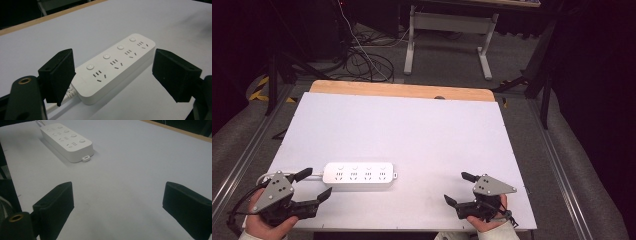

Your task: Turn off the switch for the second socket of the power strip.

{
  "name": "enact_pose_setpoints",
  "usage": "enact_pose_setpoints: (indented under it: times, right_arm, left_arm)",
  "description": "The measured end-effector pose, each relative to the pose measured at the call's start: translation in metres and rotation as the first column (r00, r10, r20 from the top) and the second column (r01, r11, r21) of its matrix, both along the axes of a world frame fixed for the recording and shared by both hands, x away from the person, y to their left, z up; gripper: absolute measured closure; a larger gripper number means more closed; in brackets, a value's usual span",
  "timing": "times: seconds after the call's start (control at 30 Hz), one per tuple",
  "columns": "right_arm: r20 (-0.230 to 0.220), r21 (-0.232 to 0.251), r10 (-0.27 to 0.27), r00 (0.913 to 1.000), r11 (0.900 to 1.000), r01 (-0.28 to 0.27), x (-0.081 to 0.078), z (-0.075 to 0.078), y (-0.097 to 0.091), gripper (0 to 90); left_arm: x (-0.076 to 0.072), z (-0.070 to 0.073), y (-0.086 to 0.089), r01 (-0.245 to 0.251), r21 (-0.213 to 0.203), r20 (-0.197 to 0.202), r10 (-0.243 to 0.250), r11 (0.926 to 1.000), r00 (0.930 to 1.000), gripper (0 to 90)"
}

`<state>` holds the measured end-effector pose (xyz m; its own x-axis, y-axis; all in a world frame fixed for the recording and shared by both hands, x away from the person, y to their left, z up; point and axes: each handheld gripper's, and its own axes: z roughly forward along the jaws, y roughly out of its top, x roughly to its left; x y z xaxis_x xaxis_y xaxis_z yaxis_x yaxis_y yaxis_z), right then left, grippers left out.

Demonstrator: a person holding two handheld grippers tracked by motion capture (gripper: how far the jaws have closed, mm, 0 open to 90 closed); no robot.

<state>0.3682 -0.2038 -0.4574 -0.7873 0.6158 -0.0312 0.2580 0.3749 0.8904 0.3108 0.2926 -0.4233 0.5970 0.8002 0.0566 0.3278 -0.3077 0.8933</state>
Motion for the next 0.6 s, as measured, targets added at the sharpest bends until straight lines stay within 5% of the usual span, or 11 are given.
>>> enact_pose_setpoints:
  times: [0.6]
  right_arm:
    - [-0.003, -0.002, -0.003, 1.0000, 1.0000, 0.003, 0.001, -0.001, 0.000, 10.6]
  left_arm:
    - [0.026, 0.023, -0.012, 0.012, 0.008, -0.009, -0.012, 0.9999, 0.9999, 19.0]
